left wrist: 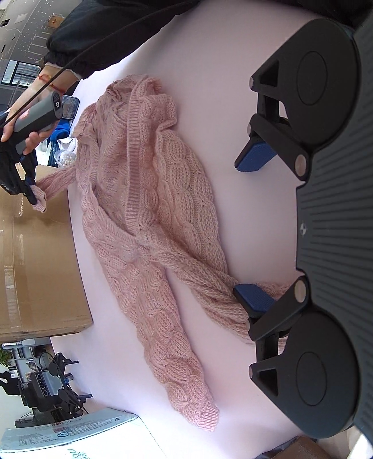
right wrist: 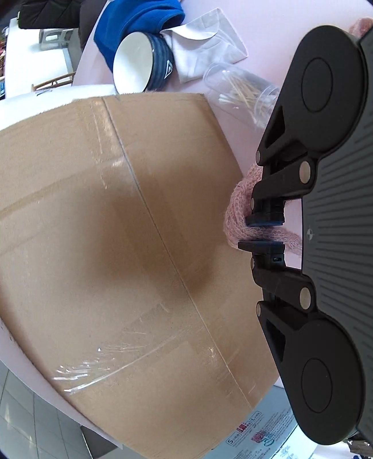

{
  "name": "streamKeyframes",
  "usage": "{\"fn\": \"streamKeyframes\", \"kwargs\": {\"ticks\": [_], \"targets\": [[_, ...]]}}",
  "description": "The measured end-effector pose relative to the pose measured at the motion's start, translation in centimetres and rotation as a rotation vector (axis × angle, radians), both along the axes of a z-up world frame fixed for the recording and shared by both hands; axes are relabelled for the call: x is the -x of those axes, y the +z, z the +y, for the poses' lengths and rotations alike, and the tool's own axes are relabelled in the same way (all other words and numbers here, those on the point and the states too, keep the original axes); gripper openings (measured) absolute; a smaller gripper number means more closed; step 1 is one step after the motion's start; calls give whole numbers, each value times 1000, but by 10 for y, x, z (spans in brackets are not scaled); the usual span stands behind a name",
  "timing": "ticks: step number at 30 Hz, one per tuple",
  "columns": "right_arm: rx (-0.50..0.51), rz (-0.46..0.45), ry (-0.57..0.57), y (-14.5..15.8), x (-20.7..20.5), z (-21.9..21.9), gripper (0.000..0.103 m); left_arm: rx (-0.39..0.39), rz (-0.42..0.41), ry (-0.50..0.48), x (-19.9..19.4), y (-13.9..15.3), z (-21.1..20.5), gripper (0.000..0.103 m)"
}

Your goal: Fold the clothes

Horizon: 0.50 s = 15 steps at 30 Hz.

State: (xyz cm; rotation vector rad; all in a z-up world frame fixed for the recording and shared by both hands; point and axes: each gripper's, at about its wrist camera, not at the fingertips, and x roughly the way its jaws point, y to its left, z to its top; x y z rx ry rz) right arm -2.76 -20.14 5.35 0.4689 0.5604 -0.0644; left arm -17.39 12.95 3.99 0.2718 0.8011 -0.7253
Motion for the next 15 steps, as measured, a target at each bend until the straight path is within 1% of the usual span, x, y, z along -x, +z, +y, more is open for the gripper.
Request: {"fn": "streamKeyframes", "kwargs": {"ticks": [1,3,4,5,6,7,8,9,10,11,13,14,15], "targets": [[15,0,60,-1,-6,7,8,-2,-2,1,0,0,0,84],[12,65,224,-7,-23,22,11,-10,-10,1,2,0,-2,84],[4,122,283,-12,-32,29,26,-15,-15,0,3,-1,-3,84],[19,182,313,-19,-40,36,56,-21,-20,-1,4,-1,-4,84],[57,201,301,-23,-43,42,67,-24,-24,-1,4,-1,-4,84],[102,167,274,-23,-38,46,74,-23,-24,1,4,-1,-4,84],[151,109,246,-21,-28,48,75,-20,-23,3,4,-1,-4,84],[180,63,237,-19,-19,49,76,-14,-20,10,4,-1,-4,84],[166,37,267,-15,-9,47,79,-9,-18,18,3,0,-3,84],[123,29,315,-11,2,43,80,-3,-18,31,2,0,-1,84],[30,44,405,-4,24,37,80,6,-17,64,0,2,2,84],[15,53,451,0,40,37,80,15,-13,82,-2,2,4,84],[40,48,476,5,57,40,80,32,-3,103,-5,3,7,84]]}}
